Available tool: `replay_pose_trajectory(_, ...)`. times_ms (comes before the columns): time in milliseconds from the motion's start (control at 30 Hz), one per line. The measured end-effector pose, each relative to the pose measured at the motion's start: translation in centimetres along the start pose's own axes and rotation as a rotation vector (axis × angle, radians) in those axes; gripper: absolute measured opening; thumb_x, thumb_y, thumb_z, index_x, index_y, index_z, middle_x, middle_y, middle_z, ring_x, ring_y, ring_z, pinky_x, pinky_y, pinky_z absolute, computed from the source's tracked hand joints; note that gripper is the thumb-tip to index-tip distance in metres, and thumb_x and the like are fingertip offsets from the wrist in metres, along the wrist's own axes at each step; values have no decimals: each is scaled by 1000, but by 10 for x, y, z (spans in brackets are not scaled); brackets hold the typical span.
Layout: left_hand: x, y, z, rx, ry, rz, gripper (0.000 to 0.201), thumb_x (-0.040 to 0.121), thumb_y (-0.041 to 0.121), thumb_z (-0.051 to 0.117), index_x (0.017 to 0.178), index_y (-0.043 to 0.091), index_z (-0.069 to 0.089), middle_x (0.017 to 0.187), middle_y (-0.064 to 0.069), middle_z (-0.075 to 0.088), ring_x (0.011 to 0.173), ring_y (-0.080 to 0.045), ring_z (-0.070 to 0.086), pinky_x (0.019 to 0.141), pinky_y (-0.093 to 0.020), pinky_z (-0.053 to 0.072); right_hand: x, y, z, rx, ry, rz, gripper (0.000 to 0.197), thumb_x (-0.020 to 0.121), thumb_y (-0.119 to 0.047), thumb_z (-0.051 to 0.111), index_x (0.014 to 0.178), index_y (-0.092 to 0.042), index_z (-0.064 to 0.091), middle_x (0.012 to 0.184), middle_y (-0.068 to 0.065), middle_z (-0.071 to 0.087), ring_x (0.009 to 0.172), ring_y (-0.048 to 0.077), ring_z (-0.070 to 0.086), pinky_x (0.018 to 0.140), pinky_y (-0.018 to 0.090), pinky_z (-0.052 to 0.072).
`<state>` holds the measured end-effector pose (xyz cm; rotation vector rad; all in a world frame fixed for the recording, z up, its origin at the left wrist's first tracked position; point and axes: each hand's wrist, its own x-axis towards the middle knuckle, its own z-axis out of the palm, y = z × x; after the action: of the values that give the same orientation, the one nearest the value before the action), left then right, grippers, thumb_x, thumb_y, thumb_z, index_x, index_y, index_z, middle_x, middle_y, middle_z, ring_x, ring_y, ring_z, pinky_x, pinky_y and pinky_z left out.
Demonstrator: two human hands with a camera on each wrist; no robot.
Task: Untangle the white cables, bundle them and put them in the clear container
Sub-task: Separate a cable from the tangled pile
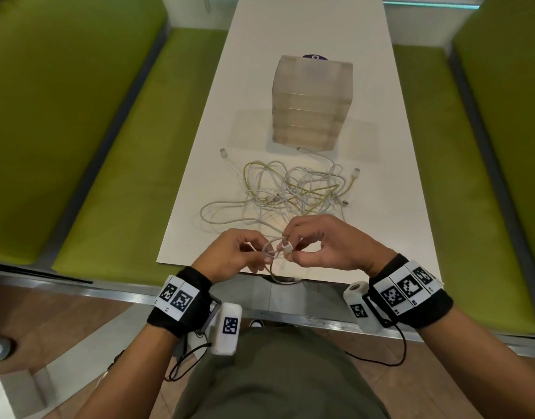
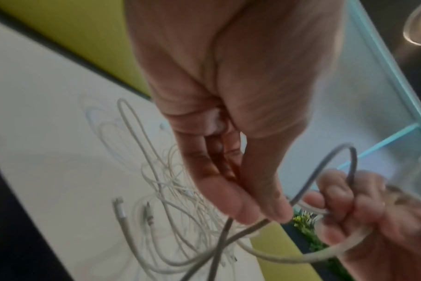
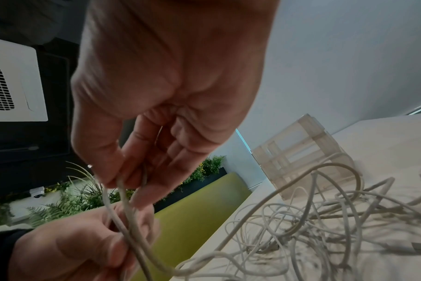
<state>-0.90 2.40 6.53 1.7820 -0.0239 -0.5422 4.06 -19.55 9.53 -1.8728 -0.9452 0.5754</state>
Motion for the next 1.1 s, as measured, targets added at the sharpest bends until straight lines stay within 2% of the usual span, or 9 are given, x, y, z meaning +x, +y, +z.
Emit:
replay_pose_trajectory(167, 7, -13, 0, 589, 48, -4, 13, 85, 12, 61, 90, 24, 65, 84, 3, 56, 72, -11, 51, 70, -25, 43, 1, -3, 1, 37, -2, 49, 6, 81, -4, 71, 78, -3, 66, 87, 6, 64, 80, 19, 61, 70, 20, 49)
replay_pose_trajectory(300, 7, -30, -10, 672, 269, -172, 7, 89, 20, 61, 96, 19, 62, 93, -1, 48, 79, -15, 50, 70, -28, 38, -2, -5, -7, 49, -18, 86, 11, 82, -7, 71, 74, -5, 63, 85, 3, 63, 78, 19, 59, 69, 22, 48)
replay_pose_trajectory(467, 4, -14, -20, 157, 515, -173, 10, 90, 23, 65, 93, 13, 64, 72, -10, 58, 53, -21, 60, 46, -25, 49, -2, 2, -6, -35, -104, 112, 10, 84, -11, 69, 76, -7, 64, 87, -1, 63, 79, 16, 59, 72, 28, 51)
replay_pose_trajectory(567, 4, 2, -19, -291, 426, -87, 16, 92, 0, 55, 106, 2, 63, 93, -25, 65, 71, -24, 71, 64, -27, 58, 0, 6, 3, -59, -189, 143, 11, 85, -13, 68, 76, -9, 63, 86, -1, 62, 79, 14, 58, 75, 32, 52)
replay_pose_trajectory(667, 4, 14, -20, -573, 305, 6, 36, 91, -16, 39, 119, -2, 56, 106, -19, 64, 85, -24, 70, 80, -34, 58, 1, 10, 15, -112, -256, 155, 9, 85, -14, 67, 79, -8, 64, 87, 1, 62, 80, 13, 58, 78, 33, 51)
replay_pose_trajectory(800, 4, 21, -15, -711, 241, 135, 44, 92, -8, 43, 133, 6, 43, 97, -11, 66, 78, -16, 67, 79, -30, 56, -1, 14, 28, -72, -294, 170, 9, 86, -13, 66, 77, -11, 63, 94, 5, 62, 86, 14, 59, 85, 37, 51)
replay_pose_trajectory(900, 4, 22, -11, -739, 231, 165, 34, 88, 5, 48, 122, 1, 51, 85, -2, 69, 75, -10, 65, 76, -22, 54, -4, 12, 27, 42, -274, 182, 24, 86, -12, 68, 70, -27, 58, 110, 3, 62, 100, 9, 59, 95, 30, 48)
replay_pose_trajectory(1000, 1, 22, -14, -766, 226, 178, 13, 89, 14, 46, 101, 11, 52, 80, -2, 68, 82, -18, 68, 77, -28, 56, -10, 10, 20, 104, -135, 192, 6, 86, -18, 69, 82, -13, 68, 139, -7, 46, 125, -1, 45, 104, 14, 34)
replay_pose_trajectory(1100, -1, 23, -15, -751, 233, 185, 9, 92, 21, 43, 99, 17, 47, 75, -3, 68, 77, -22, 69, 74, -32, 56, -8, 10, 14, 204, 55, 201, 14, 91, -14, 62, 96, -2, 66, 119, -3, 62, 112, 6, 58, 97, 20, 44)
